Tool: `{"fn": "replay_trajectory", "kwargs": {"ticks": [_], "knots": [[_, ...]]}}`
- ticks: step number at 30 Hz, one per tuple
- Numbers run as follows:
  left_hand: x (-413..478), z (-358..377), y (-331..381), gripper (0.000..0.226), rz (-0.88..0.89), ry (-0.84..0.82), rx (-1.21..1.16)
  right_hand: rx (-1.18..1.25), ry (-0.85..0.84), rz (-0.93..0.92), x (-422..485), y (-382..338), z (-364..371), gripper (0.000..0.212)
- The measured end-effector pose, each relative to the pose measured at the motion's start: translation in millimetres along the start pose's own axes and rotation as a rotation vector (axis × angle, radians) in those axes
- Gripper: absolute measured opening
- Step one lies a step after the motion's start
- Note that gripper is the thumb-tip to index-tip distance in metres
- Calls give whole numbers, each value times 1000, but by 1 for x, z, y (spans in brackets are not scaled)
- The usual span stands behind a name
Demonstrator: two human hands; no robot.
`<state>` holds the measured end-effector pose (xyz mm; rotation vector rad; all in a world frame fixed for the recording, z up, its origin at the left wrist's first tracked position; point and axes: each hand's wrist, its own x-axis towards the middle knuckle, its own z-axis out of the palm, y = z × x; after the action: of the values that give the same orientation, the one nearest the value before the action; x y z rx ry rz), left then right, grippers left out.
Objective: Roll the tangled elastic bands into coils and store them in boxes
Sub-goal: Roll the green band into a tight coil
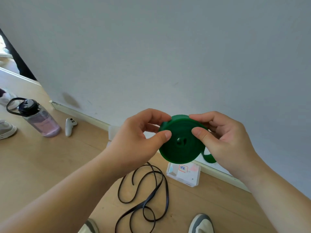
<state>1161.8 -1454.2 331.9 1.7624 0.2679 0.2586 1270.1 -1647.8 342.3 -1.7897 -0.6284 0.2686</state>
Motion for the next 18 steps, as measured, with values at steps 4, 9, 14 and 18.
{"fn": "replay_trajectory", "kwargs": {"ticks": [4,9,14,18], "knots": [[-3,7,-4,36,22,-29,143,-154,-101,-32,-3,-1,4,34],[-2,6,-3,39,50,-4,168,-56,-34,5,-2,-2,6,25],[5,1,-6,34,-7,155,7,-1,71,46,2,2,2,21],[2,7,-9,30,-31,208,-170,143,60,43,0,1,10,25]]}}
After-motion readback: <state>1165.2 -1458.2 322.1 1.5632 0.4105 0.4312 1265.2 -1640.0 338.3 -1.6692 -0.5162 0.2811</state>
